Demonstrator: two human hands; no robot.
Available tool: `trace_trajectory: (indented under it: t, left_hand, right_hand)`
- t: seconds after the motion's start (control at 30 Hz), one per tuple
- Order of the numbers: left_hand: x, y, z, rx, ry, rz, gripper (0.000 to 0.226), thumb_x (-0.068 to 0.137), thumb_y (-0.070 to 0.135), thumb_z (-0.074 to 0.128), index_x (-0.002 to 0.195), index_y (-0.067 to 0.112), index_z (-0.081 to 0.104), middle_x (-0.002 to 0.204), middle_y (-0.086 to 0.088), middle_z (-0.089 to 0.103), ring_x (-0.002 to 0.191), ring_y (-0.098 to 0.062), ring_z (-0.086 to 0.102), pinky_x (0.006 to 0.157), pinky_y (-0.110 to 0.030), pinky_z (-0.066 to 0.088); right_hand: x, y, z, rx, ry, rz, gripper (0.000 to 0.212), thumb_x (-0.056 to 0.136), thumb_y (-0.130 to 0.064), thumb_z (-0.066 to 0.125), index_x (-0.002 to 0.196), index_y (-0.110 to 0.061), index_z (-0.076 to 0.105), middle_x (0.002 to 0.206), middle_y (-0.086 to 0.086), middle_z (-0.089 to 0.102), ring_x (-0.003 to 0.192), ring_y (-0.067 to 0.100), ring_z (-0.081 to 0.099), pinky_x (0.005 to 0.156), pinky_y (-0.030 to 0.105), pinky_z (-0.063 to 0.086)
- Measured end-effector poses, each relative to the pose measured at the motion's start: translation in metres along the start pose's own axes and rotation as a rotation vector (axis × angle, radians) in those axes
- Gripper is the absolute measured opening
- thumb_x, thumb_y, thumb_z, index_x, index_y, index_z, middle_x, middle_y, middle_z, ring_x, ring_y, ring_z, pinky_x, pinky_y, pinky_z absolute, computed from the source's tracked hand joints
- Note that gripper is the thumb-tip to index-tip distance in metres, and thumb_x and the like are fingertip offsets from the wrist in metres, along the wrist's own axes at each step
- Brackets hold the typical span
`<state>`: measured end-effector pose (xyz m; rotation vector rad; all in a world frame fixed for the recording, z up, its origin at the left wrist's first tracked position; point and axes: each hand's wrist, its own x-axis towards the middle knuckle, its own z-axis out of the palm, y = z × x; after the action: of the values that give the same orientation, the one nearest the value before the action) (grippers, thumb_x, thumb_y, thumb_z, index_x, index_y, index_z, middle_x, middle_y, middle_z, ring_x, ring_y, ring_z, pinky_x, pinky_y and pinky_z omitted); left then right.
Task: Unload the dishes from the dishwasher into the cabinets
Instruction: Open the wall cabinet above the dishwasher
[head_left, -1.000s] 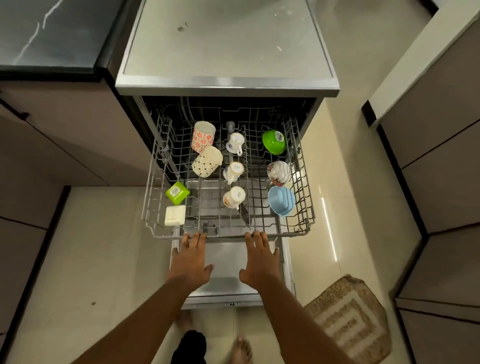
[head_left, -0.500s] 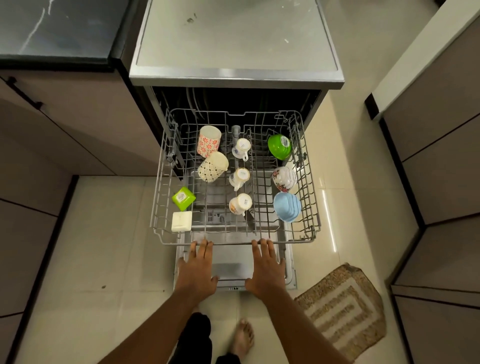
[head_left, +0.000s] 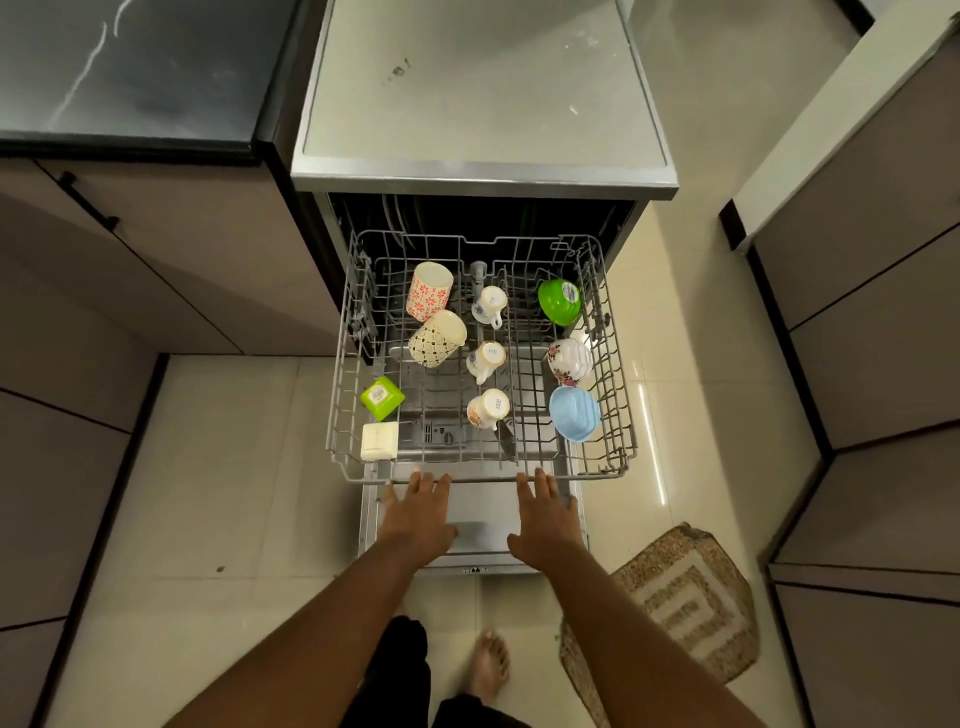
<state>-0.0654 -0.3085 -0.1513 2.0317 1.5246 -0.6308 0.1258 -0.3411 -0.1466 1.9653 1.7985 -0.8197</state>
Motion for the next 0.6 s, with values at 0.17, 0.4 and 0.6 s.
trace_trajectory:
  t: [0.17,0.4,0.6]
  left_hand:
    - [-0.032,0.005,-0.037,-0.038,0.124,0.035,0.068,0.095,0.051,0.048,0.152,0.025,0.022,0.163,-0.006,0.014,0.151,-0.026,0.006,0.119,-0.057,0.008]
    - [-0.096,0.003,-0.147,-0.026,0.452,0.075,0.068,0.091,0.049,0.052,0.149,0.025,0.027,0.157,-0.006,0.028,0.147,-0.026,0.022,0.116,-0.056,0.021]
    - [-0.156,-0.037,-0.27,0.03,0.727,-0.005,0.069,0.095,0.051,0.045,0.154,0.025,0.02,0.163,-0.005,0.018,0.152,-0.024,0.008,0.119,-0.054,0.013]
  right_hand:
    - [-0.041,-0.007,-0.022,0.109,0.216,0.008,0.068,0.097,-0.038,0.054,0.154,-0.018,0.022,0.156,0.008,0.03,0.144,0.026,0.031,0.115,0.041,0.036]
    - [-0.087,-0.046,-0.126,0.085,0.529,-0.171,0.061,0.089,-0.042,0.061,0.143,-0.018,0.043,0.135,0.006,0.053,0.122,0.024,0.05,0.096,0.037,0.046]
    - [-0.112,-0.104,-0.241,-0.057,0.716,-0.305,0.076,0.089,-0.049,0.059,0.153,-0.019,0.031,0.147,0.008,0.044,0.137,0.029,0.04,0.105,0.044,0.041]
